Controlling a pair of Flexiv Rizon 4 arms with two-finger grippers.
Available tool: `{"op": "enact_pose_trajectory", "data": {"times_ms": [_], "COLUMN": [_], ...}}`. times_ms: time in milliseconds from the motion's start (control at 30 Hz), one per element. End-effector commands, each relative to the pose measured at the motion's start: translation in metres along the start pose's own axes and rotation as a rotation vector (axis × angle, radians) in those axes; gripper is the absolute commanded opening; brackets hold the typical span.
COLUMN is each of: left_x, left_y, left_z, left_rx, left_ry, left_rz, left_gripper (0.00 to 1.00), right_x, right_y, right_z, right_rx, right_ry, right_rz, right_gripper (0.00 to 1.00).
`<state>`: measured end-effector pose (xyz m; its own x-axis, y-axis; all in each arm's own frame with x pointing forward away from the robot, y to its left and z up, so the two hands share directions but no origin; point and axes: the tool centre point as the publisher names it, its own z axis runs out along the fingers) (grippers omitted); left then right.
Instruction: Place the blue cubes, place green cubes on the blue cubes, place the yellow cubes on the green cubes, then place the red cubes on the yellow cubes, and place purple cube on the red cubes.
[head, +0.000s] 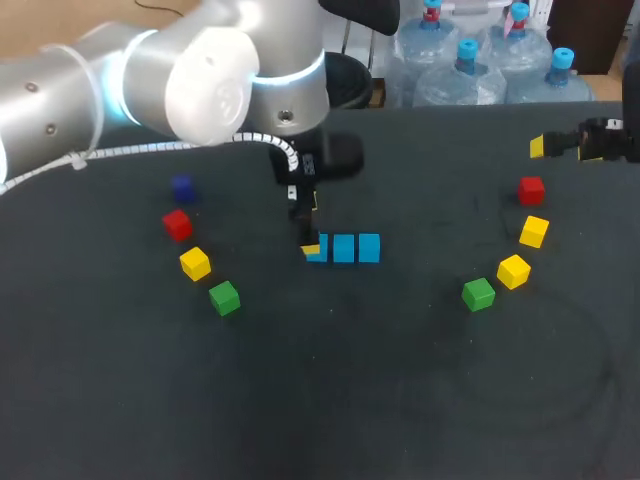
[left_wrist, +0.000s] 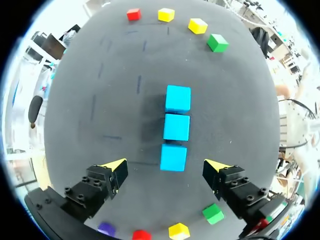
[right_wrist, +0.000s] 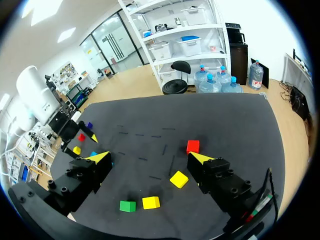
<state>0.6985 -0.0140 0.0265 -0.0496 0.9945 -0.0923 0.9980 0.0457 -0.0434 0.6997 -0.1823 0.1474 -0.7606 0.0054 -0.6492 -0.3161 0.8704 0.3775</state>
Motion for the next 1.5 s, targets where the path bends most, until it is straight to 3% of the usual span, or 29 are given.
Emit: {"op": "enact_pose_trajectory", "data": {"times_ms": [33, 100, 167, 467, 633, 867, 1033, 1233, 1500], "left_x": [0.004, 0.004, 0.002, 0.012, 0.028, 0.061, 0.075, 0.09, 0.107], "left_y": [-0.017, -0.02, -0.028, -0.067, -0.081, -0.102, -0.107, -0.109, -0.111], "left_z": [-0.017, -0.023, -0.024, -0.045, -0.053, -0.041, -0.041, -0.04, -0.016], "left_rx": [-0.086, -0.086, -0.119, -0.204, -0.245, -0.199, -0.218, -0.215, -0.145], "left_ry": [0.017, 0.0, 0.057, 0.029, 0.027, 0.057, 0.111, 0.083, 0.067], "left_rz": [-0.042, -0.078, -0.091, -0.237, -0.315, -0.445, -0.533, -0.604, -0.64], "left_gripper": [1.0, 1.0, 1.0, 1.0, 1.0, 1.0, 1.0, 1.0, 1.0], "right_x": [0.0, 0.0, 0.0, 0.0, 0.0, 0.0, 0.0, 0.0, 0.0], "right_y": [0.0, 0.0, 0.0, 0.0, 0.0, 0.0, 0.0, 0.0, 0.0], "right_z": [-0.001, -0.001, -0.001, -0.001, -0.001, -0.001, -0.001, -0.001, -0.001], "right_rx": [0.002, 0.002, 0.002, 0.002, 0.002, 0.002, 0.002, 0.002, 0.002], "right_ry": [0.0, 0.0, 0.0, 0.0, 0.0, 0.0, 0.0, 0.0, 0.0], "right_rz": [0.0, 0.0, 0.0, 0.0, 0.0, 0.0, 0.0, 0.0, 0.0], "right_gripper": [1.0, 1.0, 1.0, 1.0, 1.0, 1.0, 1.0, 1.0, 1.0]}}
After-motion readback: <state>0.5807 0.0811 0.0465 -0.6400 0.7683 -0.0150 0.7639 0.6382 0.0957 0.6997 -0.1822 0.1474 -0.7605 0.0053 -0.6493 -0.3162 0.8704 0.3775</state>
